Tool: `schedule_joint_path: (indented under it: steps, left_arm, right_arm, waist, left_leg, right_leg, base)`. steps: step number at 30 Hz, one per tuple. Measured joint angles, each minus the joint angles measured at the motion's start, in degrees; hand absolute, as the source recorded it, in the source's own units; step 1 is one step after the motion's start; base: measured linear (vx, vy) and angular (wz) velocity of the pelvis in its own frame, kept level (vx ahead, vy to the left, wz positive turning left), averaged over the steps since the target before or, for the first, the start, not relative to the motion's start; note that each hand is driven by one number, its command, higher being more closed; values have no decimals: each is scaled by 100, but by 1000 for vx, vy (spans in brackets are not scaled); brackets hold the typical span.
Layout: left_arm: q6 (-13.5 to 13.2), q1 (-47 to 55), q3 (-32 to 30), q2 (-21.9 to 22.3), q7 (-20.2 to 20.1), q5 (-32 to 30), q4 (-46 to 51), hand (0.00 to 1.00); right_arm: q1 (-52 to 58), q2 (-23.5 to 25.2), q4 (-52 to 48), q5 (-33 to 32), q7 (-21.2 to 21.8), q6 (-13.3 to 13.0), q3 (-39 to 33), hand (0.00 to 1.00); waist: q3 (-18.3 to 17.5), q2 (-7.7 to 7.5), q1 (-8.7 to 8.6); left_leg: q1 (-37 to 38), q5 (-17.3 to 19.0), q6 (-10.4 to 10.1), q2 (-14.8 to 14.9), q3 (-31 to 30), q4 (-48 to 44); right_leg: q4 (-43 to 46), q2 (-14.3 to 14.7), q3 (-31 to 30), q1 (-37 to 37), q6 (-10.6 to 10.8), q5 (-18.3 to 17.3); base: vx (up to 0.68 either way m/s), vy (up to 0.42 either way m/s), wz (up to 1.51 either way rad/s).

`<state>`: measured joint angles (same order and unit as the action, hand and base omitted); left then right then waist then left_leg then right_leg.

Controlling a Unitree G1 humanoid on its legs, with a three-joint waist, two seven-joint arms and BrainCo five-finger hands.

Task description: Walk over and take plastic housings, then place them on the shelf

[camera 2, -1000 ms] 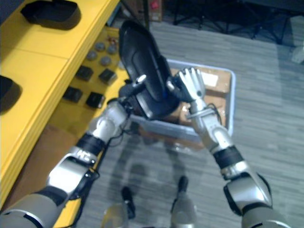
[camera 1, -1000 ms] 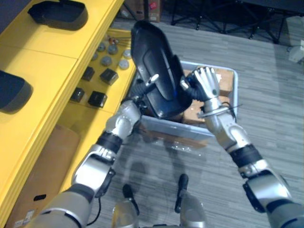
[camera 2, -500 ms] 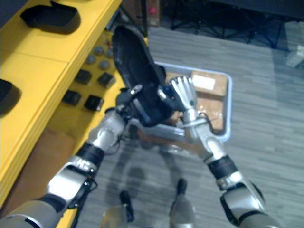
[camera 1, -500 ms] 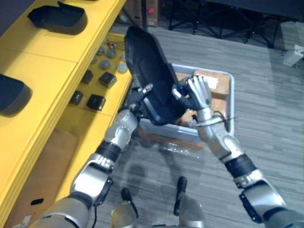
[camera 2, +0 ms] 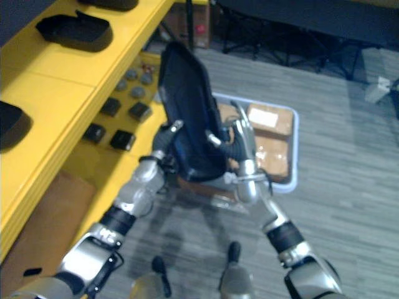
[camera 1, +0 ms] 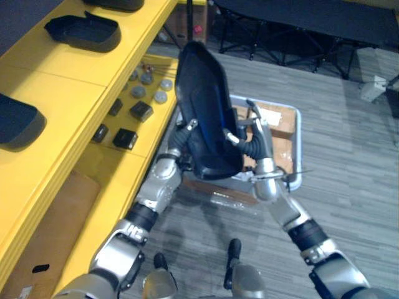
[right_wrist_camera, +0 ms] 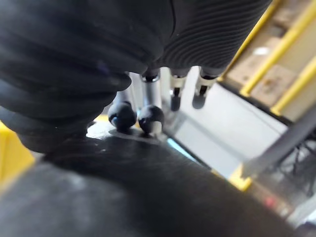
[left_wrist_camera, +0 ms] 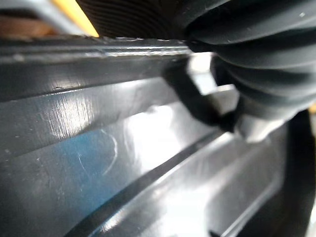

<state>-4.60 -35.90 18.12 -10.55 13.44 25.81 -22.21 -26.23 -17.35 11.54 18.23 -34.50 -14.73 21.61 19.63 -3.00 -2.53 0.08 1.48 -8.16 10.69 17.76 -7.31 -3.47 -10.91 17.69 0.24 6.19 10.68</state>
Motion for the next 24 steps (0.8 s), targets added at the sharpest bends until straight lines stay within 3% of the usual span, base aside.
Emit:
schedule_joint_path:
  steps: [2,6,9,18,20,24]
  left_arm:
    - [-116,209,-96,10,84,-458,314,100]
    - [-255,582,-528,104,592,-1952,819,100]
    - [-288,832,-807,91,939,-2852,987,100]
    - [-259,1760,-832,258,2029,-3887,1183,100]
    - [-250,1919,-856,256,2396,-4074,1296,100]
    - [-302,2204,-1180,365,2909,-4204,1533,100]
  right_arm:
    - [207,66,-359,-354,284,-144,-177,0]
    - [667,48,-1119,-2016,1839,-384,-692,0]
    - [939,29,-1757,-2764,2380,-499,-1151,0]
    - [2412,141,-2366,-3506,2236,-534,-2345,0]
    - [2891,277,-2341,-3867,2179,-543,-2604,0]
    - [3306,464,-1732,-3896,1898,-636,-3013,0]
  waist:
    - [-80,-4,4]
    - [-232,-1,-7]
    - [-444,14,-24]
    - [-743,55,-171]
    - [-771,105,-293]
    - [-813,178,-374]
  left_leg:
    - [6,0,0,-14,-2,19]
    - [237,-2,0,-41,0,162]
    - [293,-13,-1,-85,15,259]
    - [492,-54,-3,-159,211,497]
    - [491,-54,-4,-159,235,521]
    - [481,-53,-6,-158,353,538]
  right_leg:
    - [-8,-7,36,8,5,4]
    - [-17,-14,95,190,22,-12]
    - [-24,-40,93,191,55,-42]
    - [-43,-75,-55,169,92,-70]
    - [-61,-69,-66,149,93,-70]
    - [-67,-56,-183,39,99,-63]
  base:
    - [17,9,2]
    - [22,12,1]
    - [0,0,0]
    - [0,11,-9]
    - [14,4,-5]
    - [8,0,-15]
